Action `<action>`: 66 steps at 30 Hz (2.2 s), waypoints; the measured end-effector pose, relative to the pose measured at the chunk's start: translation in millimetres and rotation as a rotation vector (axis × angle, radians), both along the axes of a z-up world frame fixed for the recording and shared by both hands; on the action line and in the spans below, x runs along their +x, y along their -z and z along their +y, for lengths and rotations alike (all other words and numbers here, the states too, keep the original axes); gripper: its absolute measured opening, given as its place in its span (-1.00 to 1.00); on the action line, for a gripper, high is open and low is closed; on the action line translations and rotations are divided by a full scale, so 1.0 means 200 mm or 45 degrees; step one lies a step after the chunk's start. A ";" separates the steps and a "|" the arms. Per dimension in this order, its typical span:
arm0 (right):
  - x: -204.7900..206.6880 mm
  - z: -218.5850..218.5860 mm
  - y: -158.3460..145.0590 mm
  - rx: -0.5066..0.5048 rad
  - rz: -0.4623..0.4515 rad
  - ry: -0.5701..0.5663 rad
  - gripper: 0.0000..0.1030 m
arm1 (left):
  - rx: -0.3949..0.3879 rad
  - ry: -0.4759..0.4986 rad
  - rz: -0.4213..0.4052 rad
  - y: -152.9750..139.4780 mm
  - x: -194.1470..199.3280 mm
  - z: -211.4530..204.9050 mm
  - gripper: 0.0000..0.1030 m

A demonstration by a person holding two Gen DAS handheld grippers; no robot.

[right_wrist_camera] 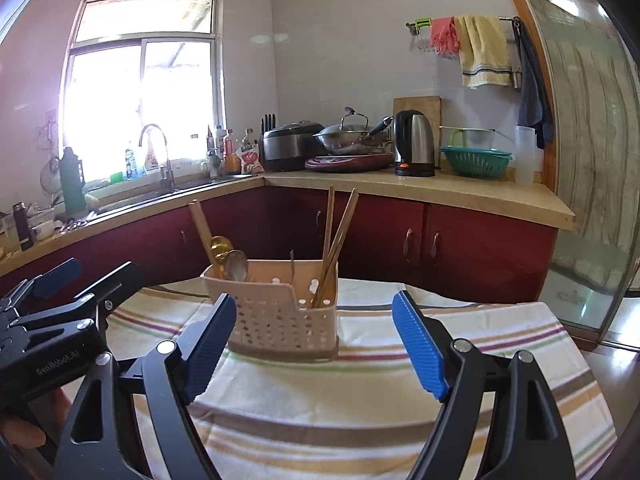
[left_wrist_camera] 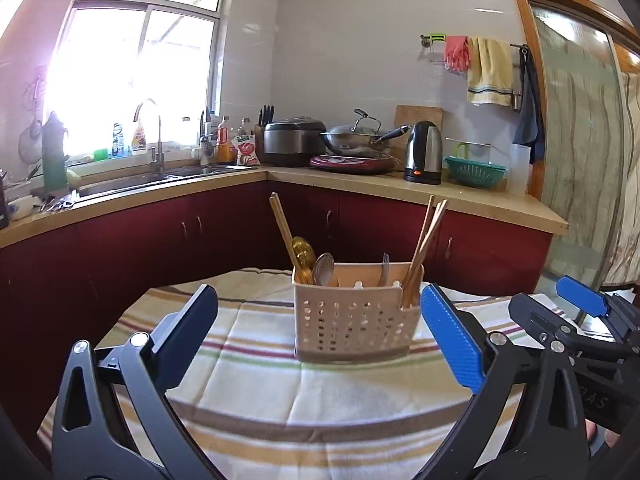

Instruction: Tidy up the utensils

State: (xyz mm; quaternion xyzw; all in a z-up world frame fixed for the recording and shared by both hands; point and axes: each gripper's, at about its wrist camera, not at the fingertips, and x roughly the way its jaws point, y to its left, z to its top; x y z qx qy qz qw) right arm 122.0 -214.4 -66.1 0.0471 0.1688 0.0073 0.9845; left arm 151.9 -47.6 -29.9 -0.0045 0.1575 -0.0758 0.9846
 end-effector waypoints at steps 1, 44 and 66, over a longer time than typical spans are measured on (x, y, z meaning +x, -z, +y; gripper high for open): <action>-0.03 0.01 -0.01 -0.003 -0.005 0.000 0.53 | -0.003 -0.011 0.007 -0.01 -0.03 0.01 0.92; -0.34 0.09 -0.12 -0.079 -0.125 0.010 0.60 | -0.037 -0.065 0.032 -0.07 -0.39 0.18 0.92; -0.34 0.07 -0.08 -0.072 -0.097 0.011 0.60 | 0.000 -0.064 0.027 -0.05 -0.37 0.17 0.92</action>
